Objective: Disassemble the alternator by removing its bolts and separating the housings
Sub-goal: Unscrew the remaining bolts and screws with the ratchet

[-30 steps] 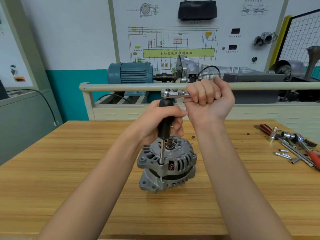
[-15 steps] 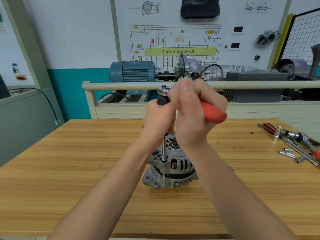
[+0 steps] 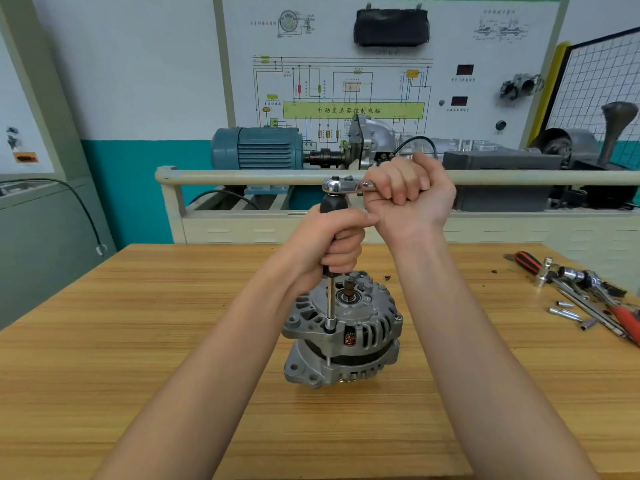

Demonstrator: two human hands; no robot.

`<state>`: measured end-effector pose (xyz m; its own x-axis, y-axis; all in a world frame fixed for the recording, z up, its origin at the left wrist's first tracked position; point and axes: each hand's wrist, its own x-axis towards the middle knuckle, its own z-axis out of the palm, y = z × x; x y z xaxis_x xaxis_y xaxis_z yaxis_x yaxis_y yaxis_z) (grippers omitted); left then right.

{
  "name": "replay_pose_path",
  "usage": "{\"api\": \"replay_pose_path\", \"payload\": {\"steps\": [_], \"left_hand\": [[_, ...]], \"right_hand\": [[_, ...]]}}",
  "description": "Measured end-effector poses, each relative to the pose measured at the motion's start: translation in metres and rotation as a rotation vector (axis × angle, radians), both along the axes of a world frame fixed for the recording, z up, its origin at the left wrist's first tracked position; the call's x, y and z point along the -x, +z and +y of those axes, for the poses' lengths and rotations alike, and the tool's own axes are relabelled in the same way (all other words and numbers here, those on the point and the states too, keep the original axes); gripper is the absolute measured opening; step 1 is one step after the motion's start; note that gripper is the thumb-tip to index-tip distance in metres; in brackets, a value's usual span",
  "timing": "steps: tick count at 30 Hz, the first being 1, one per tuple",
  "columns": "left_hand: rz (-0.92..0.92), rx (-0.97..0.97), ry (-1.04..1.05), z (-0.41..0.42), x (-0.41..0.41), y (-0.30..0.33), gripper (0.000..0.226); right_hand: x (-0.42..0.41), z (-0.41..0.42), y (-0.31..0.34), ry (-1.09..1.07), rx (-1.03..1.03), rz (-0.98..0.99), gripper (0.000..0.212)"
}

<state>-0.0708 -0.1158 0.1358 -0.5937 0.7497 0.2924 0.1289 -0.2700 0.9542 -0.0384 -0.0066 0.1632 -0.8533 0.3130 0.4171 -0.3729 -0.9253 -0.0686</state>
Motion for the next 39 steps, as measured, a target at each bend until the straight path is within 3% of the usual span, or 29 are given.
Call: {"api": "replay_pose_path", "payload": {"steps": [4, 7, 10, 12, 15, 21, 24, 29, 32, 36, 39], "left_hand": [[-0.014, -0.034, 0.192, 0.004, -0.003, -0.003, 0.054], [-0.016, -0.062, 0.352, 0.009, -0.008, -0.004, 0.053], [0.049, -0.081, 0.491, 0.013, -0.013, -0.006, 0.04], [0.051, -0.096, 0.502, 0.015, -0.014, -0.007, 0.038], [0.02, -0.088, 0.366, 0.013, -0.011, -0.008, 0.043], [0.062, -0.071, 0.043, 0.004, -0.006, 0.0, 0.035], [0.002, -0.023, -0.089, 0.006, -0.006, 0.003, 0.043], [-0.01, -0.014, 0.113, 0.007, -0.007, 0.002, 0.056], [-0.001, -0.042, 0.284, 0.009, -0.009, 0.002, 0.059], [0.014, -0.106, 0.469, 0.012, -0.013, -0.003, 0.05], [0.052, -0.129, 0.491, 0.011, -0.013, -0.006, 0.044]], "right_hand": [[-0.015, -0.014, -0.003, -0.271, -0.214, 0.132, 0.048], [-0.027, -0.035, -0.012, -0.628, -0.479, 0.351, 0.046], [-0.031, -0.052, -0.017, -0.973, -0.638, 0.382, 0.037], [-0.031, -0.05, -0.017, -0.966, -0.636, 0.393, 0.037], [-0.032, -0.03, -0.009, -0.652, -0.522, 0.389, 0.045], [-0.013, 0.007, 0.0, -0.015, -0.118, 0.094, 0.045], [-0.002, 0.011, 0.0, 0.097, 0.012, 0.021, 0.046], [-0.014, -0.001, -0.004, -0.153, -0.111, 0.092, 0.05], [-0.027, -0.02, -0.009, -0.434, -0.376, 0.253, 0.053], [-0.031, -0.047, -0.017, -0.883, -0.611, 0.388, 0.038], [-0.031, -0.043, -0.017, -0.847, -0.628, 0.434, 0.037]]}}
